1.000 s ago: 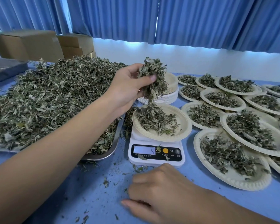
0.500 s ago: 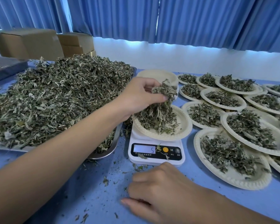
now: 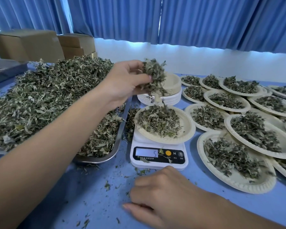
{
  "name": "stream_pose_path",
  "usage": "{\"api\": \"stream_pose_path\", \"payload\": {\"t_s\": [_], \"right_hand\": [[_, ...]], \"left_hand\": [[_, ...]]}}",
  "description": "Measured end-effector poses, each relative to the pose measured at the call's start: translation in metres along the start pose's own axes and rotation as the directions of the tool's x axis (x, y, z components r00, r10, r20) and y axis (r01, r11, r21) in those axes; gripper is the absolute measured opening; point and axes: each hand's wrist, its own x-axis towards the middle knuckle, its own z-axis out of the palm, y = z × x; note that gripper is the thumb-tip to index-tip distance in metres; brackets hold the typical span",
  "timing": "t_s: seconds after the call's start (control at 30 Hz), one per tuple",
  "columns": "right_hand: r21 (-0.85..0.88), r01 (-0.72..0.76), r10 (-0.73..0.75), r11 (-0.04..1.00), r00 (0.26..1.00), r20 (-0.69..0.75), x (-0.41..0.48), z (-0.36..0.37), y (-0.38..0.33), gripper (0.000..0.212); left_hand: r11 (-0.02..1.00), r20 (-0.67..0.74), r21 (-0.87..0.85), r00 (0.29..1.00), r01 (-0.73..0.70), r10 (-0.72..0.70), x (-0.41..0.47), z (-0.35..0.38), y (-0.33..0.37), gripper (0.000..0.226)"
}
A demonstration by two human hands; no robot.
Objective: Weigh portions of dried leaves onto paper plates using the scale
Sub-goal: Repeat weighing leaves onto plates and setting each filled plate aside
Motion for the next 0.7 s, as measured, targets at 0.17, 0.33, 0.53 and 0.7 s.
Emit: {"api": "stream_pose_path", "payload": {"t_s": [0.17, 0.33, 0.53, 0.7], "right_hand": [[0.006, -0.005, 0.005, 1.000, 1.000, 0.014, 0.000, -0.001, -0.001, 0.038], [0.008, -0.001, 0.001, 1.000, 1.000, 0.015, 0.001, -0.003, -0.001, 0.038], [0.013, -0.006, 0.006, 1.000, 1.000, 0.009, 0.001, -0.004, -0.002, 0.038], [0.002, -0.017, 0.017, 1.000, 1.000, 0.022, 0.000, -0.003, -0.002, 0.039]], "left_hand": [[0.989, -0.065, 0.146, 0.997, 0.038, -0.029, 0.011, -0.041, 0.013, 0.009], [0.404, -0.053, 0.906, 0.983, 0.122, -0.178, 0.020, -0.083, 0.000, 0.007], [0.174, -0.066, 0.978, 0.963, 0.114, -0.263, 0.020, -0.077, -0.013, 0.039], [0.129, 0.057, 0.992, 0.945, -0.016, -0.322, 0.018, -0.059, -0.018, 0.037]]}}
